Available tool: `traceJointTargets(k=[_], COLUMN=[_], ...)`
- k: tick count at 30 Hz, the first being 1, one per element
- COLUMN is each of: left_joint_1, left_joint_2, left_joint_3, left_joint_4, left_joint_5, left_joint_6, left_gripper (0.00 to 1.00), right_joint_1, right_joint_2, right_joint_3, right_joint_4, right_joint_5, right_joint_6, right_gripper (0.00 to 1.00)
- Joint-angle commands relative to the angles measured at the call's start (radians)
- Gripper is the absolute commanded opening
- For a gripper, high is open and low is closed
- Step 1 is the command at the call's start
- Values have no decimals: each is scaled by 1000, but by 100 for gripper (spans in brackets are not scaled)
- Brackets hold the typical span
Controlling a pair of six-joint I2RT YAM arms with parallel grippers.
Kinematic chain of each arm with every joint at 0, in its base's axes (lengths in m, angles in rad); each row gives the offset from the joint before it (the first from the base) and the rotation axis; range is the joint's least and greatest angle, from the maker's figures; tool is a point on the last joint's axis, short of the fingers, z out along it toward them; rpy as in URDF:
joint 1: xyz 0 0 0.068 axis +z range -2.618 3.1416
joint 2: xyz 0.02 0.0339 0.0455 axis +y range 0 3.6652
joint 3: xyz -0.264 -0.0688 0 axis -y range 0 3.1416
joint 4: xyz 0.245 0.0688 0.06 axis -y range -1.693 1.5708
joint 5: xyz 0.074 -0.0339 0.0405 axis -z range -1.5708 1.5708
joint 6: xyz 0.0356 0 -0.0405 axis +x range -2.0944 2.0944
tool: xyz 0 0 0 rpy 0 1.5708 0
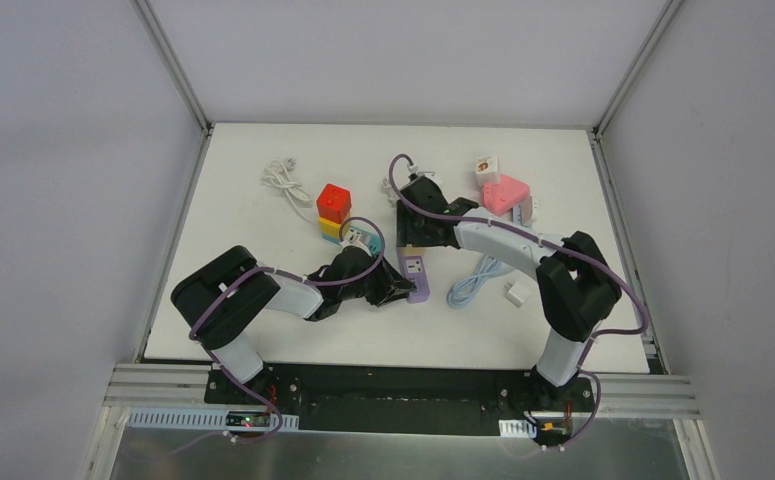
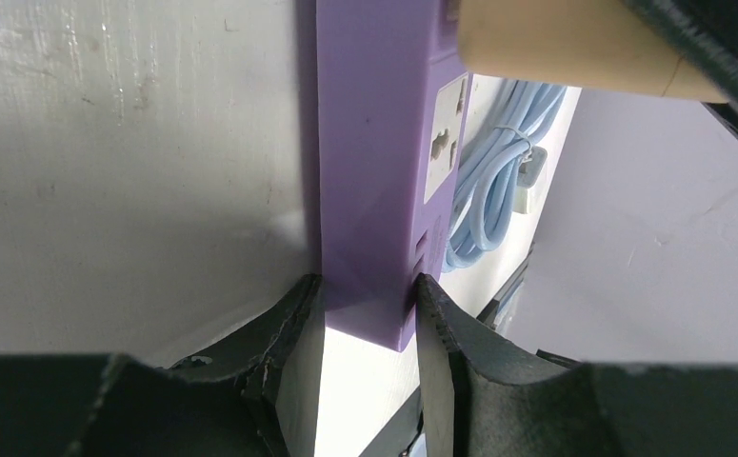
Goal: Pull the plug off the socket
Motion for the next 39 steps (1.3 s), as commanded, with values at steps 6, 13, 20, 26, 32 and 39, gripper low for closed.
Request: traceJointTargets(k=[6, 13, 20, 26, 32, 39], left_joint_1=[-8, -7, -4, -3, 0, 5], left_joint_2=[65, 62, 53, 58, 69, 114], left_joint_3=[-40, -33, -30, -21, -18, -30], left_joint_4=[-348, -377, -410, -424, -423, -355], left_joint_5=[-79, -88, -102, -101, -88, -40], left_joint_6=[66, 68, 72, 71, 61, 29], left_gripper=[20, 20, 20, 20, 19, 19], right_joint_1=[28, 46, -39, 62, -23, -94], right_joint_2=[-30, -20, -90, -3, -94, -137], right_joint_3=[30, 85, 24, 100, 59, 32], right_joint_4=[33, -56, 46, -86, 4, 49], right_joint_5=[-133, -1, -187, 42, -153, -273], right_joint_6=[95, 61, 116, 91, 106, 137], right_gripper=[0, 0, 0, 0, 0, 0])
